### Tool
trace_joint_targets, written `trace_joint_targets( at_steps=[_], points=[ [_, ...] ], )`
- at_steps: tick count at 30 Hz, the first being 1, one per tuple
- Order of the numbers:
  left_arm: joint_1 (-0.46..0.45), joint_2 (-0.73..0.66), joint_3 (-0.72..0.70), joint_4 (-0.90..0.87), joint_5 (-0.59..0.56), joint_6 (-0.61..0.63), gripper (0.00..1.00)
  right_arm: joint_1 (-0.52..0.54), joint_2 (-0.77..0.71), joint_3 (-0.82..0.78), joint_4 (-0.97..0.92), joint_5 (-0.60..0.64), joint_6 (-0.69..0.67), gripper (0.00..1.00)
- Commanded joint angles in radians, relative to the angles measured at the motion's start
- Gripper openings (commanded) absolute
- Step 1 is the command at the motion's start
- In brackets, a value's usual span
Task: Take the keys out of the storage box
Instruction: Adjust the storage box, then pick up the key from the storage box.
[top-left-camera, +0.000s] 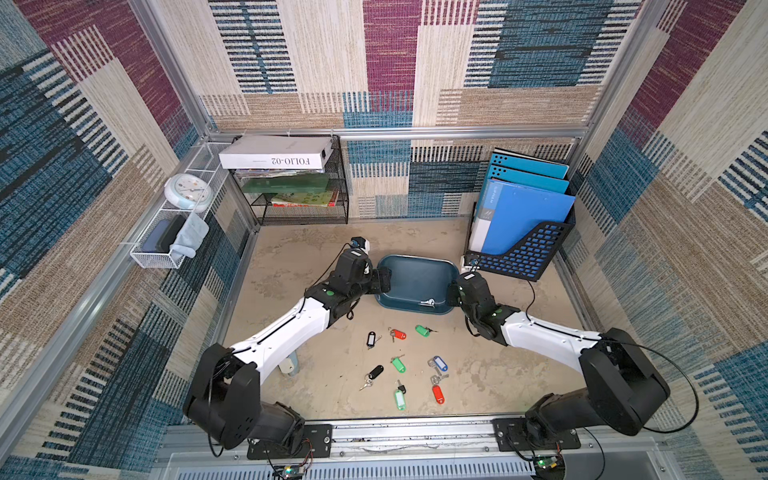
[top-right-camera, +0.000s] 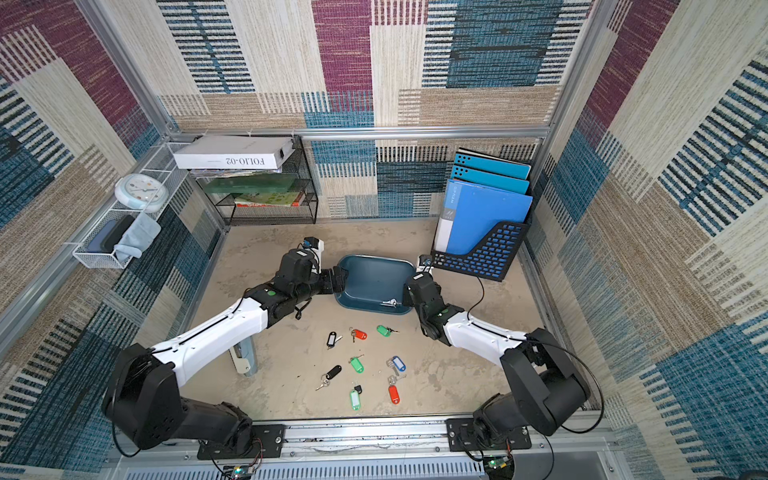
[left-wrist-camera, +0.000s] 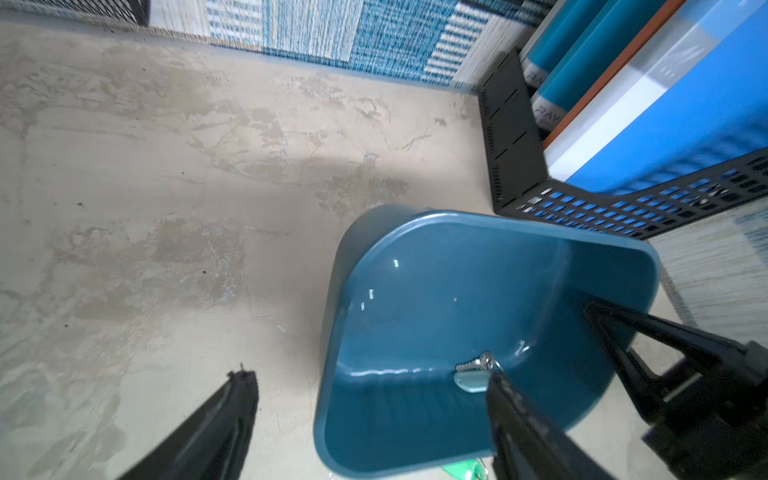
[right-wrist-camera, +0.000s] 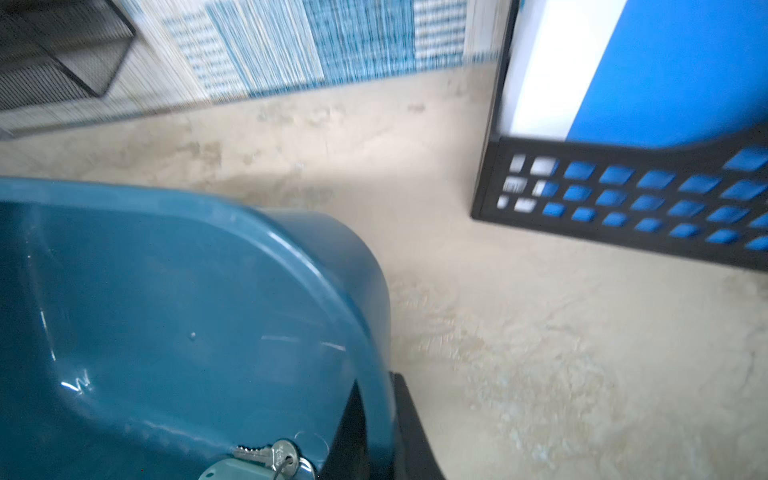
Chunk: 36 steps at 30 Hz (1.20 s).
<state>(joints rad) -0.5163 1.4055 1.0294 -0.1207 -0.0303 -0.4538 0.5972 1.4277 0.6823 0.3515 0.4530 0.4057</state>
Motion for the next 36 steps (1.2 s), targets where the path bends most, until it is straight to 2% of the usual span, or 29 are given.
trace_joint_targets(
  at_steps=[1, 5, 10, 12, 14, 20, 30, 34, 36],
  points=[
    [-0.001, -0.035, 0.021, -0.095, 0.099, -0.041, 0.93, 0.0, -0.003, -0.023, 0.309, 0.03, -0.133, 0.0],
    [-0.04, -0.025, 0.035, -0.148, 0.197, -0.058, 0.76, 0.0, 0.055, -0.007, 0.366, -0.008, -0.173, 0.0],
    [-0.148, 0.031, 0.046, -0.193, 0.109, -0.023, 0.67, 0.002, 0.12, -0.008, 0.402, -0.013, -0.163, 0.0],
    [-0.17, 0.105, 0.09, -0.214, 0.109, -0.003, 0.59, 0.003, 0.136, -0.012, 0.419, -0.035, -0.165, 0.0],
    [-0.184, 0.178, 0.128, -0.21, 0.102, 0.023, 0.59, 0.003, 0.153, 0.004, 0.397, -0.051, -0.161, 0.0],
    [-0.189, 0.376, 0.25, -0.215, 0.057, 0.053, 0.67, 0.015, 0.177, 0.01, 0.38, -0.104, -0.162, 0.0],
    [-0.191, 0.528, 0.32, -0.193, -0.019, 0.057, 0.67, 0.017, 0.172, -0.003, 0.371, -0.182, -0.151, 0.0],
    [-0.195, 0.558, 0.344, -0.201, -0.059, 0.068, 0.64, 0.016, 0.172, -0.003, 0.372, -0.221, -0.162, 0.0],
    [-0.2, 0.572, 0.359, -0.209, -0.073, 0.075, 0.57, 0.017, 0.175, -0.005, 0.376, -0.239, -0.166, 0.0]
  ],
)
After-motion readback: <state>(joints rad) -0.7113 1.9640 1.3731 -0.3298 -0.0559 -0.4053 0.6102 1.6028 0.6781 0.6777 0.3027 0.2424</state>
